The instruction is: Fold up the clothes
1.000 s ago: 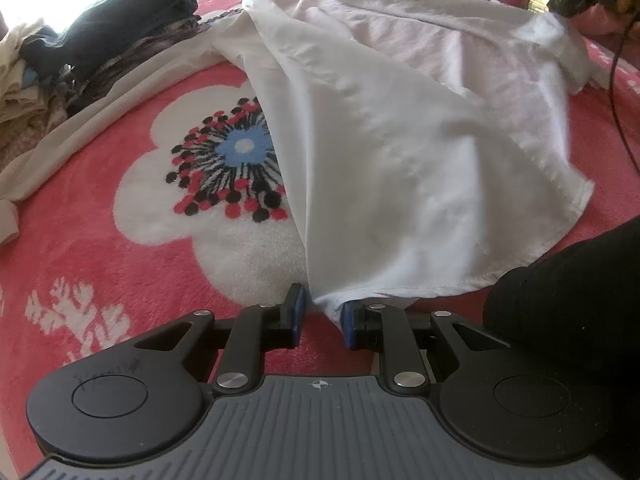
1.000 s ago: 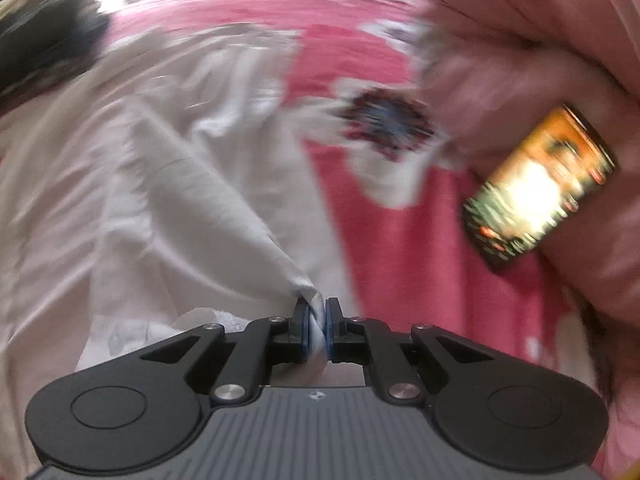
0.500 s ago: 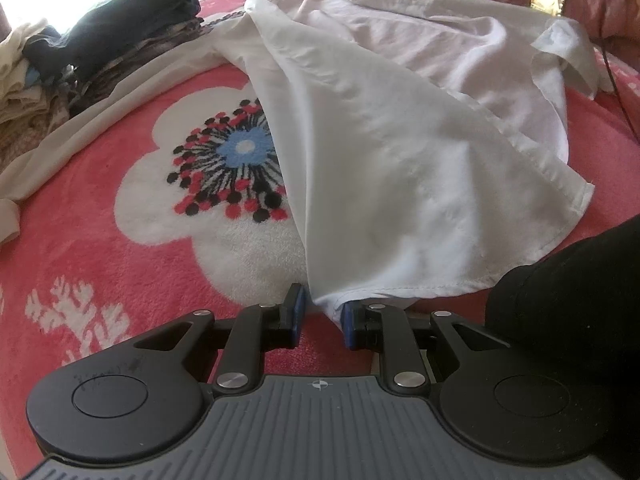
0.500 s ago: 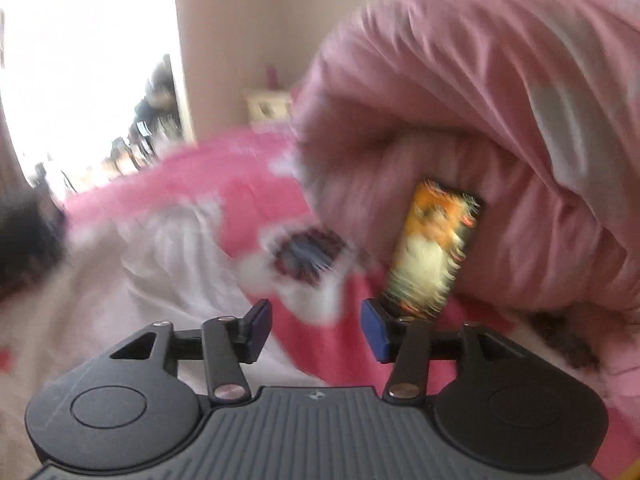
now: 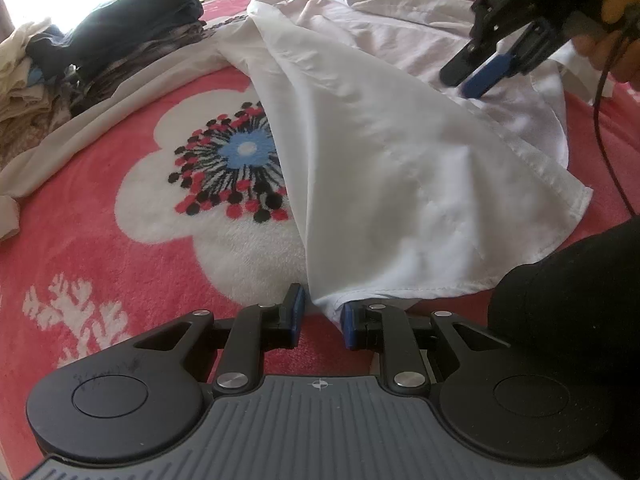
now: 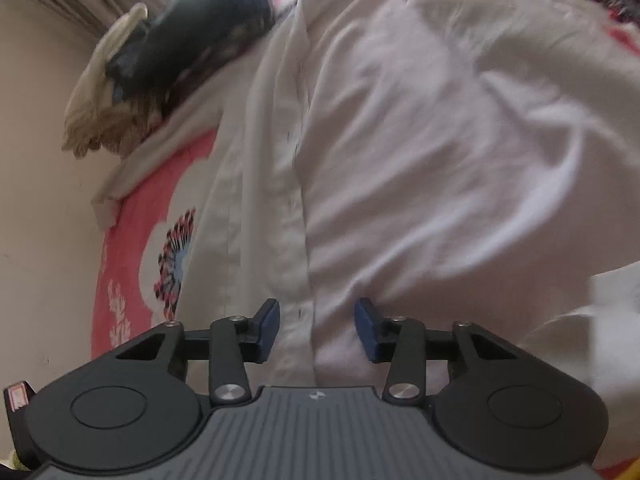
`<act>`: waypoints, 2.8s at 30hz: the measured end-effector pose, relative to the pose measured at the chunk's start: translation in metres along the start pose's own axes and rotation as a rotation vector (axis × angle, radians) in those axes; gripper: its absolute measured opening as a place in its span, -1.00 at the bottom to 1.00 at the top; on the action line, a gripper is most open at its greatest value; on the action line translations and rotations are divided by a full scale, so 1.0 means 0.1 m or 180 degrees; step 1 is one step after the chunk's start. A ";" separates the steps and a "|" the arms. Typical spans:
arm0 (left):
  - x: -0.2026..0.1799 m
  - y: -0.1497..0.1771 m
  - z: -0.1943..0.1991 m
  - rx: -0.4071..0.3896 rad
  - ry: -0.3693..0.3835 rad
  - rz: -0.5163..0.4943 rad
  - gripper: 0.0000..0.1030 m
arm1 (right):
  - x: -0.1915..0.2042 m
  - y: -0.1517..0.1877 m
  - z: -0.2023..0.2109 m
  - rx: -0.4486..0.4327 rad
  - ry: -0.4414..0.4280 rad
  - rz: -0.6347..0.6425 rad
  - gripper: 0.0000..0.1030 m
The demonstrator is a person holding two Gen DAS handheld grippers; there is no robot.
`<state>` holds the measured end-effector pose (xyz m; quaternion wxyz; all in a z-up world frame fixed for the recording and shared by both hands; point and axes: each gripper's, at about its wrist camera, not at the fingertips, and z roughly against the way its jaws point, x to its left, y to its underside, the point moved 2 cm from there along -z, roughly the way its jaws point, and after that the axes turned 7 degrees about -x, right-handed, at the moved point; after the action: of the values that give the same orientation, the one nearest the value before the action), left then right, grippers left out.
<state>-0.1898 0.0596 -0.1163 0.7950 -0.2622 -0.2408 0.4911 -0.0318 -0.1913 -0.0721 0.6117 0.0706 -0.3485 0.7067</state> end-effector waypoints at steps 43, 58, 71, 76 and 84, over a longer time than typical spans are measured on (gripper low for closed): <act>0.39 -0.13 0.11 0.0129 0.0629 0.0924 -0.24 | -0.46 -0.18 0.22 -0.0360 0.0452 0.0171 -0.95; 0.19 -0.29 -0.27 0.0384 0.0870 0.1041 -0.15 | -0.54 0.15 0.25 0.0228 0.0014 -0.0194 -0.98; 0.17 -0.35 -0.25 0.0340 0.0985 0.1060 -0.15 | -0.83 0.29 0.57 -0.0044 0.0352 -0.0515 -0.98; 0.15 -0.35 -0.26 0.0344 0.1017 0.1090 -0.15 | -0.91 0.28 0.61 -0.0095 0.0374 -0.0575 -0.98; 0.19 -0.38 -0.14 0.0297 0.1119 0.1134 -0.17 | -0.90 0.30 0.61 -0.0119 0.0232 -0.0569 -0.97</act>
<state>-0.1488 0.0596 -0.0995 0.7369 -0.3449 -0.0260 0.5809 -0.0576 -0.3006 -0.0861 0.6858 0.0643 -0.3315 0.6447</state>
